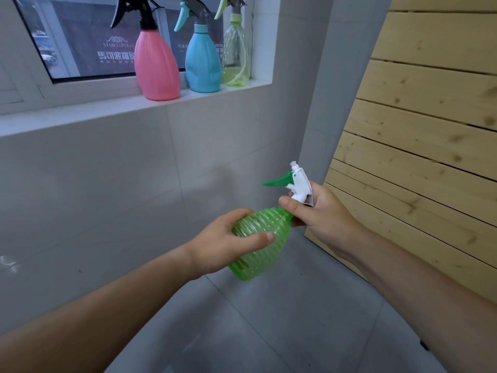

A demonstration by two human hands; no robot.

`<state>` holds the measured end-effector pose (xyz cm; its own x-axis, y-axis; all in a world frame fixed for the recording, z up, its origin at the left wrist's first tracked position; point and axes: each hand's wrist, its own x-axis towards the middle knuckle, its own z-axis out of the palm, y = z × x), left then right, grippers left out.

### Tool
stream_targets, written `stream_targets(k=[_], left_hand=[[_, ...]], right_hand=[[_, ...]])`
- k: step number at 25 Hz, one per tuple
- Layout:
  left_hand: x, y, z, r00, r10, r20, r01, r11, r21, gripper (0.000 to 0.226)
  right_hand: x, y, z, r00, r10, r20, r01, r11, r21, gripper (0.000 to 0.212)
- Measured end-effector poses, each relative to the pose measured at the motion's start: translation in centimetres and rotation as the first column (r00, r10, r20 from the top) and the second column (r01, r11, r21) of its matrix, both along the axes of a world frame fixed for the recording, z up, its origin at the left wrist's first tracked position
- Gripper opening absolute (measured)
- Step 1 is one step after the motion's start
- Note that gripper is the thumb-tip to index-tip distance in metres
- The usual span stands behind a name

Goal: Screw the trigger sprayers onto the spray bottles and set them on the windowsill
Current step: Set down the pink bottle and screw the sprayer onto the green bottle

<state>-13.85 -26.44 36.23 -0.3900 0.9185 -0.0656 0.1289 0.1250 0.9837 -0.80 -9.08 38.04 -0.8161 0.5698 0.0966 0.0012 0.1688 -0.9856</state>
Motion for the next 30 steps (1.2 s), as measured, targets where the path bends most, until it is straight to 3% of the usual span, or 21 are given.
stream_targets(k=[2,6,9,11,14,18,22,25,30], left_hand=[[0.0,0.1,0.0,1.000,0.014,-0.001,-0.014,1.000,0.022,0.056],[-0.3,0.3,0.2,0.998,0.017,0.059,-0.019,0.999,0.028,0.058],[0.0,0.3,0.0,1.000,0.019,0.023,-0.020,0.999,0.033,0.058],[0.1,0.2,0.0,1.000,0.021,0.009,-0.021,0.999,0.028,0.059],[-0.2,0.3,0.2,1.000,0.026,0.009,-0.026,0.999,0.039,0.061],[0.0,0.3,0.1,1.000,0.021,0.004,-0.021,0.999,0.045,0.060],[-0.3,0.3,0.2,0.999,0.037,0.006,-0.037,0.998,0.049,0.062],[0.0,0.3,0.1,1.000,0.028,0.002,-0.028,0.998,0.050,0.058],[-0.2,0.1,0.3,0.999,0.051,-0.008,-0.051,0.998,0.045,0.056]], right_hand=[[-0.2,-0.2,0.1,1.000,-0.006,0.005,0.007,0.999,-0.034,0.037],[0.1,0.6,1.2,0.993,0.073,-0.089,-0.088,0.979,-0.185,0.021],[0.0,0.3,0.5,0.997,0.038,-0.067,-0.042,0.997,-0.064,0.017],[-0.2,-0.1,0.3,0.999,0.002,-0.035,-0.003,0.999,-0.038,0.025],[-0.2,0.4,0.9,0.994,0.064,-0.085,-0.078,0.981,-0.176,0.022],[-0.4,0.1,0.7,0.998,0.035,-0.052,-0.038,0.997,-0.064,0.024],[-0.4,0.1,0.8,0.990,0.066,-0.121,-0.088,0.980,-0.179,0.023],[-0.6,-0.2,0.5,0.997,0.023,-0.078,-0.029,0.997,-0.068,0.020],[-0.6,-0.2,0.6,0.988,0.061,-0.139,-0.091,0.971,-0.222,0.021]])
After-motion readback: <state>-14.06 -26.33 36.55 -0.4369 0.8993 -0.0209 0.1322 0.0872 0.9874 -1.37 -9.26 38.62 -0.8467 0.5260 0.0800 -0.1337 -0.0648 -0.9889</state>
